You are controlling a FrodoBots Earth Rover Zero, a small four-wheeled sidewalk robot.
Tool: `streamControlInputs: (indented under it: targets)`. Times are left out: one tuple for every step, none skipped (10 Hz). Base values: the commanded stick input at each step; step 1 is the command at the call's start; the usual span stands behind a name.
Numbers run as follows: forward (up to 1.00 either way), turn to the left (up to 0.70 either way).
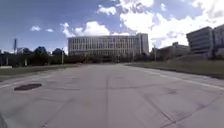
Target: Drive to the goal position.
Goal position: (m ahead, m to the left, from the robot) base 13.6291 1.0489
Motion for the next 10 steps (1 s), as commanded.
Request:
streamControlInputs:
  targets:
    - [0.7,0.0]
    - [0.7,0.0]
    - [0.7,0.0]
    - [0.7,0.0]
    - [0.7,0.0]
    - [0.7,0.0]
    - [0.7,0.0]
    - [0.7,0.0]
    - [0.7,0.0]
    - [0.7,0.0]
